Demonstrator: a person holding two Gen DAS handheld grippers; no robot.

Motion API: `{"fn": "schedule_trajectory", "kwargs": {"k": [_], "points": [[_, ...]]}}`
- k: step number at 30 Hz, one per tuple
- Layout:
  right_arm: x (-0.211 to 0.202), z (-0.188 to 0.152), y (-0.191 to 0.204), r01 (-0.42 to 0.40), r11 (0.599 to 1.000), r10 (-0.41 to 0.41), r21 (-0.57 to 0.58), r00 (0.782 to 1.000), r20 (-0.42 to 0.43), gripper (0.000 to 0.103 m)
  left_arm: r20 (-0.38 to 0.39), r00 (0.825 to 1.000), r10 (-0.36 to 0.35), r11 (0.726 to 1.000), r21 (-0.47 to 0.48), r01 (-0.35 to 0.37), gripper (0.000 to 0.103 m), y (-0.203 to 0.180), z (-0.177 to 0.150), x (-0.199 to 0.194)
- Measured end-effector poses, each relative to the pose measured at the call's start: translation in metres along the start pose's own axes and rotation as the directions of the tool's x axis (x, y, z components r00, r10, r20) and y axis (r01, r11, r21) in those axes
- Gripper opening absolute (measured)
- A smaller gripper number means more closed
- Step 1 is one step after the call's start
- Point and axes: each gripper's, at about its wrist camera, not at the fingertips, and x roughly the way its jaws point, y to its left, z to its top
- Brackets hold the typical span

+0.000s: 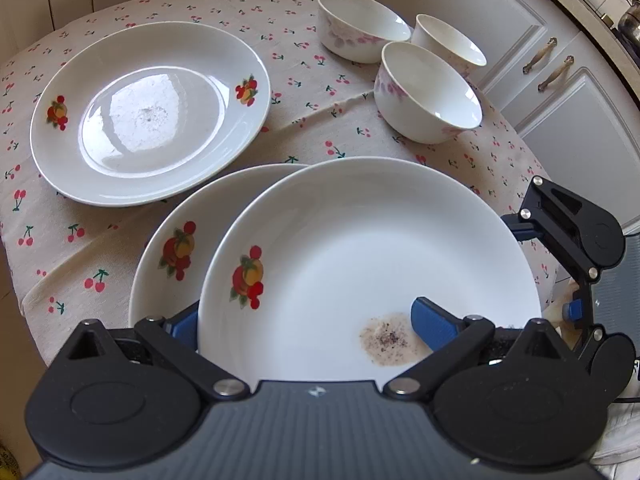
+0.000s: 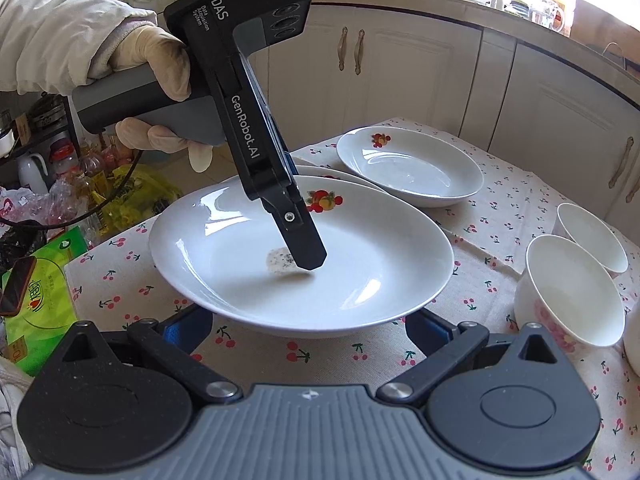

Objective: Organize plates and bowls
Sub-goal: 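Lower the stained plate onto the fruit-decal plate with the left tool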

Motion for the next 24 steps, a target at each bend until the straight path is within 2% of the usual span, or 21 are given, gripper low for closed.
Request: {"fn": "schedule_trajectory", "kwargs": {"k": [11,24], "points": [[0.005,0.002,0.006,-0.001,1.000,0.001,-0.017,1.000,-0.005,0.103,0.005,1.000,0.030,0.999,-0.023,-0.030,0.101,0.007,-0.002,-0.007],[0.007,0.005,0.009,0.017,1.000,-0.018,-0.017,1.000,-0.026,0.103,0.061,0.997,0.053,0.996,-0.069,-0.049,0.101,0.013,-0.013,-0.029]]}}
